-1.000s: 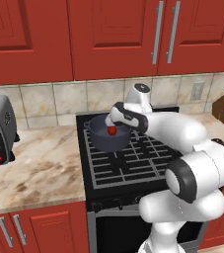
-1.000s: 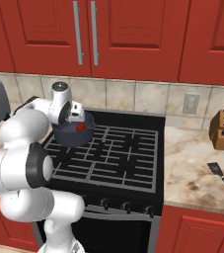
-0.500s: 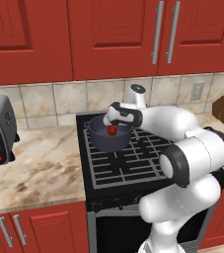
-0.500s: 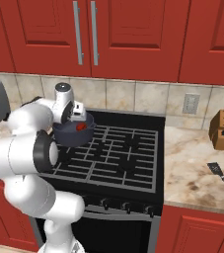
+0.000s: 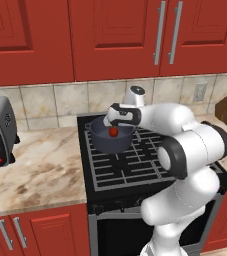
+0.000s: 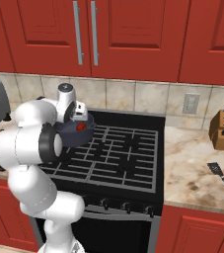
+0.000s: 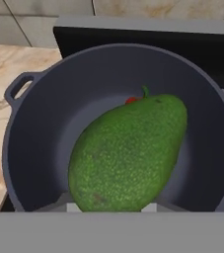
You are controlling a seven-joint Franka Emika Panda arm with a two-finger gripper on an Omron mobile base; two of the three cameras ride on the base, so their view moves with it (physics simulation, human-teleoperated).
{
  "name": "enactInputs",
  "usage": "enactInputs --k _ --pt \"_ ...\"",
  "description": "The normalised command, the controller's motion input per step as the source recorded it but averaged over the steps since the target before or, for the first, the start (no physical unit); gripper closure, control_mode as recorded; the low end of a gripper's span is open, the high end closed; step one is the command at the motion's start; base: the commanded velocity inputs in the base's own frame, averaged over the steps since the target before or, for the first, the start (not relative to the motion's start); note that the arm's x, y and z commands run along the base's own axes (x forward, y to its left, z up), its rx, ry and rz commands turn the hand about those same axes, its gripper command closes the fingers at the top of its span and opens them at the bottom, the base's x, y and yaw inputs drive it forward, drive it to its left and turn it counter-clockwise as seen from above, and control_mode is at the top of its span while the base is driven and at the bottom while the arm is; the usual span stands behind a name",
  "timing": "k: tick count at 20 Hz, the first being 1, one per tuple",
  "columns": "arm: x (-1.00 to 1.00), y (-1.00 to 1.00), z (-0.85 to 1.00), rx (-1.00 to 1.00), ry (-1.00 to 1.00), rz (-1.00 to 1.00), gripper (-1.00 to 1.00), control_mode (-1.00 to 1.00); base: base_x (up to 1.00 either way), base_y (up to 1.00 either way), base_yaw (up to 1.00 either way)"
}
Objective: Put the bell pepper and avocado in the pot. Retrieve the spatula and lightly stir the vegetables in the pot.
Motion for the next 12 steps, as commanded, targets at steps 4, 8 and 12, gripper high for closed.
enactInputs --k 4,8,12 --pt "0.08 0.00 -0.10 0.00 0.00 0.00 1.00 -1.00 0.00 0.00 0.00" --pt "0.07 0.00 -0.08 0.00 0.00 0.00 1.00 -1.00 0.00 0.00 0.00" --pt "0.11 0.00 -0.11 0.00 0.00 0.00 1.00 -1.00 0.00 0.00 0.00"
